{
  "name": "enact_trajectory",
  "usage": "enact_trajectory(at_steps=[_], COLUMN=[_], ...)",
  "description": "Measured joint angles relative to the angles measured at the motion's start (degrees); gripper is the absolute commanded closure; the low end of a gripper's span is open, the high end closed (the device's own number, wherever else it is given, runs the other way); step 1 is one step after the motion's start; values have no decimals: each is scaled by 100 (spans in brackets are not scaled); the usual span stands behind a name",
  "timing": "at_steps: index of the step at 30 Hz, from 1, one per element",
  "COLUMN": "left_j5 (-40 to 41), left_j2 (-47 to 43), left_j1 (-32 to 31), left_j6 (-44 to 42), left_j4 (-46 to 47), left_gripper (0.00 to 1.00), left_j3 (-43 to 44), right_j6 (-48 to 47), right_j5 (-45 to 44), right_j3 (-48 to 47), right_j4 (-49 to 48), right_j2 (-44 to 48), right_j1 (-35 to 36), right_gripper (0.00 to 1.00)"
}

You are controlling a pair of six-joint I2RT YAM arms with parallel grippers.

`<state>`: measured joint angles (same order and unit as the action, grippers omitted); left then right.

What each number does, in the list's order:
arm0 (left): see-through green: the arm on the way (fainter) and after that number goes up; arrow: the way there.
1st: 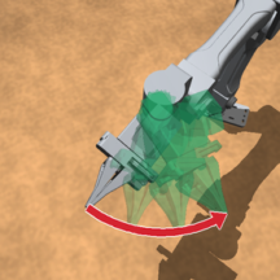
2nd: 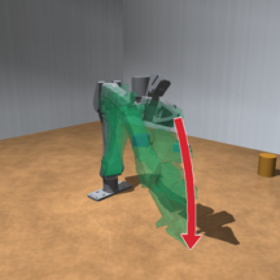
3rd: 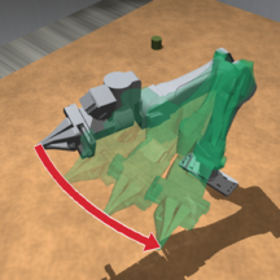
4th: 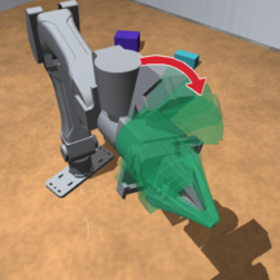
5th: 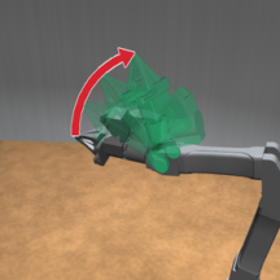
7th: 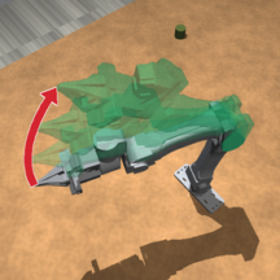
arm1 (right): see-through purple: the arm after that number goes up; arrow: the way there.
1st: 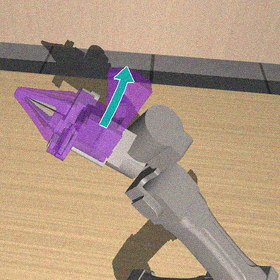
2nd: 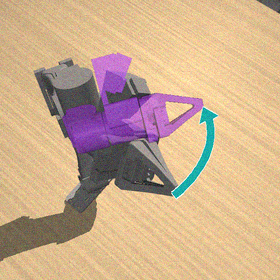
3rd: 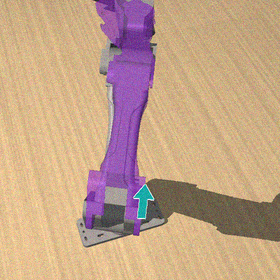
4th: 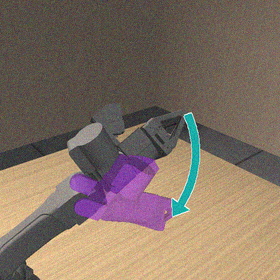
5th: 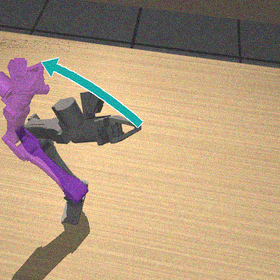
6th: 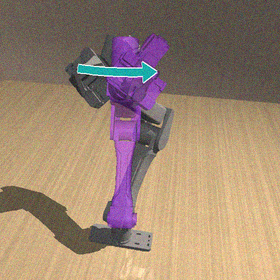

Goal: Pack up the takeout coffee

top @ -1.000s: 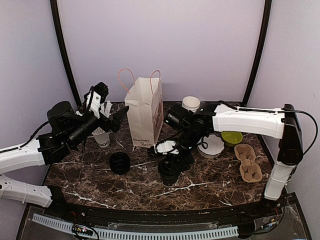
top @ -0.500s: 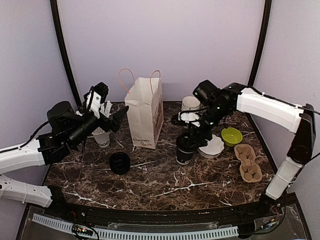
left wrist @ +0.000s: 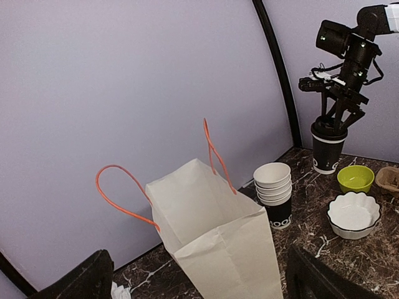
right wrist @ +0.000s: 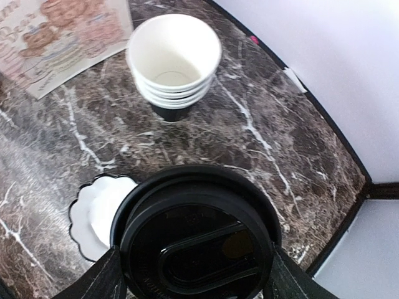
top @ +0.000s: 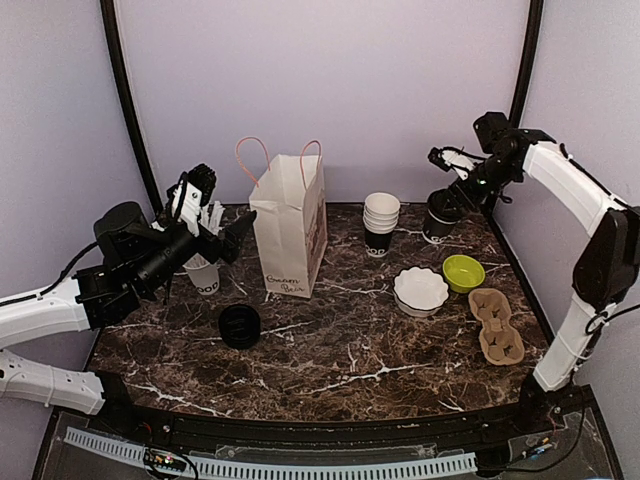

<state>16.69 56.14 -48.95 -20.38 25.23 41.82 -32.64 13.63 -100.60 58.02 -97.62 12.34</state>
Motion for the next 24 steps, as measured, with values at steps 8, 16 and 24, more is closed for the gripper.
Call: enact_trajectory(at_steps=[8, 16, 24], left_j5=[-22, -79, -129], left_j2=[-37, -120, -136], left_j1=[11, 11, 22], left_j6=[2, 2, 4], left_j4=[-2, -2, -4], left_gripper=[1, 1, 1], left_j3=[0, 0, 0], right_j6=[525, 881, 1145], right_j5=[-487, -597, -577], right_j3=[-979, -1123, -1344], right_j4=[-90, 11, 114], right_j2=[-1368, -2022, -2068], right_j1=[-485, -638, -662], right_gripper=[31, 25, 2])
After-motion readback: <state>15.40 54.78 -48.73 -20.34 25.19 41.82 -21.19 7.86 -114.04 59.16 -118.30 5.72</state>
